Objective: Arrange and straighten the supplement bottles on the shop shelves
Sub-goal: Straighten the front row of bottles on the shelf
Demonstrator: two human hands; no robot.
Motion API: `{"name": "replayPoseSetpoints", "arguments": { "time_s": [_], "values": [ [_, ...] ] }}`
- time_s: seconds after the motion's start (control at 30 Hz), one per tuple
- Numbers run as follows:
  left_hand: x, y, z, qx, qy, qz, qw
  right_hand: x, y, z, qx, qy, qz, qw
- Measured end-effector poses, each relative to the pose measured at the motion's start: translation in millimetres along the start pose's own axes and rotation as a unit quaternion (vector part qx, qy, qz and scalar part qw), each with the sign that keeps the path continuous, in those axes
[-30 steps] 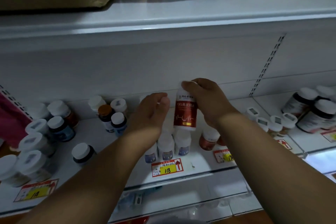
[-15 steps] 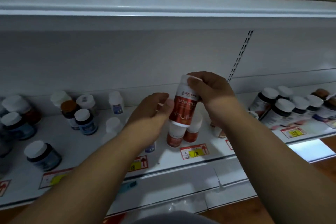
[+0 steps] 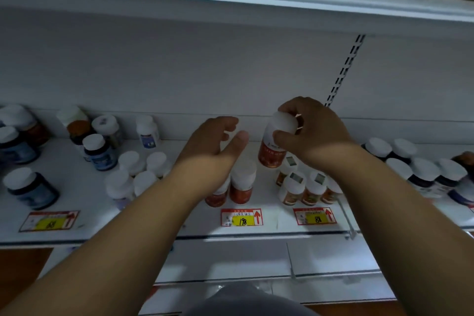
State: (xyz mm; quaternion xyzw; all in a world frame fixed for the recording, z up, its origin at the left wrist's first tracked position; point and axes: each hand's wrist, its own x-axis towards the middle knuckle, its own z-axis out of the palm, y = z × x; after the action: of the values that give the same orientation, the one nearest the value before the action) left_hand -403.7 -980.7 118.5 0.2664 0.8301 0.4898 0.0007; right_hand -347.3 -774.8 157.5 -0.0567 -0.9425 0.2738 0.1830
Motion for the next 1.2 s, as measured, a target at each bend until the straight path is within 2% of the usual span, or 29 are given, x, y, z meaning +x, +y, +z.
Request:
{"name": "replayPoseSetpoints", "arguments": {
  "time_s": [0.13, 0.4, 0.6, 0.93, 1.1, 1.2],
  "values": [
    [-7.4, -2.7, 15.2, 0.027, -0.027, -0.006, 0.999, -4.5, 11.0, 9.4, -0.032, -0.082, 0.003, 0.996],
    [-4.3, -15.5, 27.3, 0.079, -0.041, 0.003, 0.996, -14.0, 23.5, 41.0, -0.052, -0.173, -0.016, 0.983],
    [0.4, -23.9, 29.1, 0.088, -0.056, 0.005, 0.995, -17.0, 30.8, 52.4, -0.057, -0.219, 0.005, 0.974],
    [6.2, -28.1, 26.5, 0.073, -0.054, 0.014, 0.996, -15.3, 34.7, 53.0, -0.051, -0.237, 0.024, 0.970],
    [1.8, -24.8, 24.1, 0.071, -0.053, 0.007, 0.996, -9.2, 21.9, 52.8, -0.031, -0.183, -0.023, 0.982],
    [-7.6, -24.6, 18.4, 0.078, -0.004, 0.007, 0.997, -5.6, 10.7, 53.8, -0.003, -0.140, -0.055, 0.989]
  ]
}}
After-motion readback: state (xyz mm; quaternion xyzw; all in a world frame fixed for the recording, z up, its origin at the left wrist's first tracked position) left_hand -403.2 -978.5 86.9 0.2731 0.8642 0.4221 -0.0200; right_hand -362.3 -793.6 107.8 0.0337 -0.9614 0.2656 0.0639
